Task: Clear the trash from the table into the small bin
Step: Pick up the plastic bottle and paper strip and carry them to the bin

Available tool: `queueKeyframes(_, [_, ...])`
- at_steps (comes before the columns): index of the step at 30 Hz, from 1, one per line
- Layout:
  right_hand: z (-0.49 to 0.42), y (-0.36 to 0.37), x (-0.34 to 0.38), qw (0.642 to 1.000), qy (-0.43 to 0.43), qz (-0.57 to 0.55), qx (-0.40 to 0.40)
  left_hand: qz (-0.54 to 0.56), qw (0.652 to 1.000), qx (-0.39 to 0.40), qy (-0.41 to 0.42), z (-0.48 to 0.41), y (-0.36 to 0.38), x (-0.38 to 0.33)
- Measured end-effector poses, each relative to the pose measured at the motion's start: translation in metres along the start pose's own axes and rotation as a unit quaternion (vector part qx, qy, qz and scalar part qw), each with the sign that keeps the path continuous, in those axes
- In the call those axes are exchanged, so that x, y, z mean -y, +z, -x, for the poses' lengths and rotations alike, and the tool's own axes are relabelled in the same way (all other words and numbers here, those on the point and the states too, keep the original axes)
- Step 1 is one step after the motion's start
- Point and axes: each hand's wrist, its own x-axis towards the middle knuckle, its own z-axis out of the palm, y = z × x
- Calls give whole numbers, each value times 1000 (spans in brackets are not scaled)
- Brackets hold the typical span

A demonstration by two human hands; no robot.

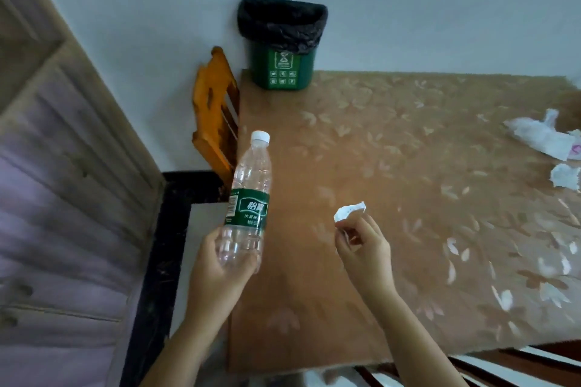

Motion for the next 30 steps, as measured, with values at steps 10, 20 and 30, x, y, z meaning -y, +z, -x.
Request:
queueKeyframes(10, [16,116,96,977,-157,-11,144,0,978,-206,-18,3,-132,37])
queueKeyframes(20, [33,240,175,979,-183,22,92,-49,979,-199,4,-52,-259,70])
queueKeyframes(30, [-5,257,188,982,-164,87,22,-16,991,-115,60,-142,-265,51])
